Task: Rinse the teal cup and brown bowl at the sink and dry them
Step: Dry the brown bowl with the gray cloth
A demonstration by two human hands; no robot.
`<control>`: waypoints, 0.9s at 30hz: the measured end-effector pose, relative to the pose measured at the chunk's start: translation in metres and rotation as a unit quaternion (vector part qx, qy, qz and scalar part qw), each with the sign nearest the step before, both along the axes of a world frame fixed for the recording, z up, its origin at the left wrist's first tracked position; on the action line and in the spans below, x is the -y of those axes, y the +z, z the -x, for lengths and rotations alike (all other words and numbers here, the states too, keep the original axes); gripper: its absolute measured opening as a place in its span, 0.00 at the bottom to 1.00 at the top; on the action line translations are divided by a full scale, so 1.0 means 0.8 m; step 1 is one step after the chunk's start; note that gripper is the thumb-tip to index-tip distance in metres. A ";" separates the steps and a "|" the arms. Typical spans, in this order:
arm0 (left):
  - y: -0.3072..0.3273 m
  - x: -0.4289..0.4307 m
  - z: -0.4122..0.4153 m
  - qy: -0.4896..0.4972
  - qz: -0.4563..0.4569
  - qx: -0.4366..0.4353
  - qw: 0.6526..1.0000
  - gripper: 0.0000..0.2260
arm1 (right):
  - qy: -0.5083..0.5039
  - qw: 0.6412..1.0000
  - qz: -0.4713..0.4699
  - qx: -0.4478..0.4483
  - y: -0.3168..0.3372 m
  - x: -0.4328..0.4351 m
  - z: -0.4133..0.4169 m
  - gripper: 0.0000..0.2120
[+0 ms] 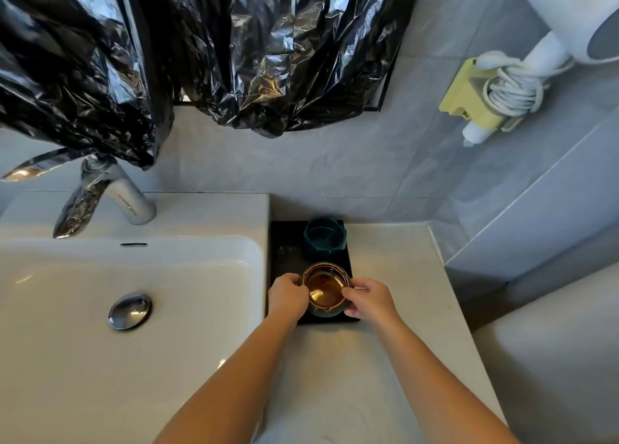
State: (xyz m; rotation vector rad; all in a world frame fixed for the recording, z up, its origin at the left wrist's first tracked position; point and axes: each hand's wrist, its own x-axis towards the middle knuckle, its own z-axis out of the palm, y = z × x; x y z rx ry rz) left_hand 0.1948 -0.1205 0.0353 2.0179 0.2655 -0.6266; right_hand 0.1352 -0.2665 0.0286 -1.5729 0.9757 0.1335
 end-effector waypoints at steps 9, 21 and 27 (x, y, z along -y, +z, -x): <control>-0.017 0.004 -0.012 -0.027 -0.055 -0.026 0.998 0.20 | 0.031 0.998 0.044 -0.040 -0.033 -0.003 -0.016 0.19; -0.010 0.013 -0.019 -0.092 -0.149 -0.019 0.984 0.17 | 0.066 0.991 0.109 -0.050 -0.043 -0.004 -0.018 0.19; -0.006 0.019 -0.011 -0.198 -0.201 0.075 0.957 0.30 | 0.100 0.981 0.168 -0.008 -0.034 -0.005 -0.018 0.20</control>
